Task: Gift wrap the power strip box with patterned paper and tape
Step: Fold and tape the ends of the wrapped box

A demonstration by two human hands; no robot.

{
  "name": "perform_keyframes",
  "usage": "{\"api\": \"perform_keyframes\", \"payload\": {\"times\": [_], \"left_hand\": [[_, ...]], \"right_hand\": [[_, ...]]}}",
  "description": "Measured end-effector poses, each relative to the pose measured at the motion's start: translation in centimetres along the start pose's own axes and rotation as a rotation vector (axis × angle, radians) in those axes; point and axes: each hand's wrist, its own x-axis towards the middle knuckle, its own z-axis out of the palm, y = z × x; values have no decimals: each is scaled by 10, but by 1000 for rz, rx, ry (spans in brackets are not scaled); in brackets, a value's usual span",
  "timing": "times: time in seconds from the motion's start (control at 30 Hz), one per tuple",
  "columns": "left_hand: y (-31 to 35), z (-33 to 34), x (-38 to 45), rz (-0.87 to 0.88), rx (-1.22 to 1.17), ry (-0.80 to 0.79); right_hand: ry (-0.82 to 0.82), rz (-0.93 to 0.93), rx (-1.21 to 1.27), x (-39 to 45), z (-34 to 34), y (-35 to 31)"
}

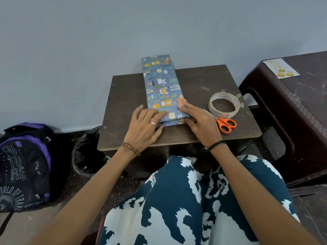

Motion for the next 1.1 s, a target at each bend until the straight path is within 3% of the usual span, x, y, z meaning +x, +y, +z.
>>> {"api": "perform_keyframes", "payload": {"times": [0.17,0.37,0.73,0.9,0.97,1.1], "left_hand": [[7,5,31,118,99,-177],[1,18,49,119,-38,-442],[5,16,47,86,-48,-433],[6,17,49,48,-102,-433],[7,17,49,21,-135,-415],[7,17,48,-9,-164,-386]], "right_hand": [[-4,-3,-22,0,-1,0],[6,-8,-38,1,0,0],[-17,91,-33,-1,-5,-5],[-118,80,-65,-5,-17,-10],[-64,108,-65,-7,-27,-13],[206,224,-82,-11,-52,-10]]}}
